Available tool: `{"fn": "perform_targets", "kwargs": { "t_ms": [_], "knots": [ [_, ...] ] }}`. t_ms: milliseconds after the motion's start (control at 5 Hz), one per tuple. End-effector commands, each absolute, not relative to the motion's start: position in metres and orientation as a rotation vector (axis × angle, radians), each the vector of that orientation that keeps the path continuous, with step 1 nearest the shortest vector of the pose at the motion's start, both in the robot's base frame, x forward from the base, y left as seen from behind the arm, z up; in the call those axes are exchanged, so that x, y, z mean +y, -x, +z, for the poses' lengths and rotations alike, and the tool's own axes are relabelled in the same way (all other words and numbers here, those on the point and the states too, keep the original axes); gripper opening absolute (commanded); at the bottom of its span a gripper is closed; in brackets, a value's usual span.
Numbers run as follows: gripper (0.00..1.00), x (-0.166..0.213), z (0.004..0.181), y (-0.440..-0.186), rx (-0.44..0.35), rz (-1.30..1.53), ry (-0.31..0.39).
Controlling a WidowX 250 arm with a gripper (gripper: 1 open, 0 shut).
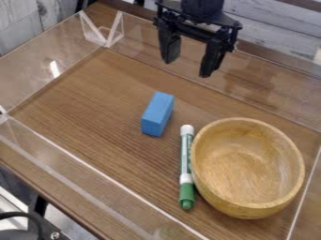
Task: Put the blue block in the brown bowl
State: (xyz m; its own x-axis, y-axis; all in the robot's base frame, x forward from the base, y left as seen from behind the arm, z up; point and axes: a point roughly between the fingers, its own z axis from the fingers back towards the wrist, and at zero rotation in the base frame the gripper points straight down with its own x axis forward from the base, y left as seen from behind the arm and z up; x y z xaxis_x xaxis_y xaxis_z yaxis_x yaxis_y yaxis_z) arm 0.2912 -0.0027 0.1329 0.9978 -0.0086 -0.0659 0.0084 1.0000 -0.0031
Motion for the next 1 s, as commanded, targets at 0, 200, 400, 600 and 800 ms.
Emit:
{"fn": "perform_targets", "kwargs": {
  "t_ms": [0, 200, 400, 600, 800],
  "knots": [
    [1.0, 0.0, 0.126, -0.287, 0.062, 0.006, 0.006],
    [1.0, 0.005, 0.116, -0.278, 0.038, 0.033, 0.013],
    [1.0, 0.009, 0.113, -0.267, 0.0, 0.043, 0.025],
    [1.0, 0.014, 0.107, -0.266, -0.004, 0.042, 0.037],
    [1.0, 0.016, 0.101, -0.265, -0.001, 0.038, 0.045]
  ]
}}
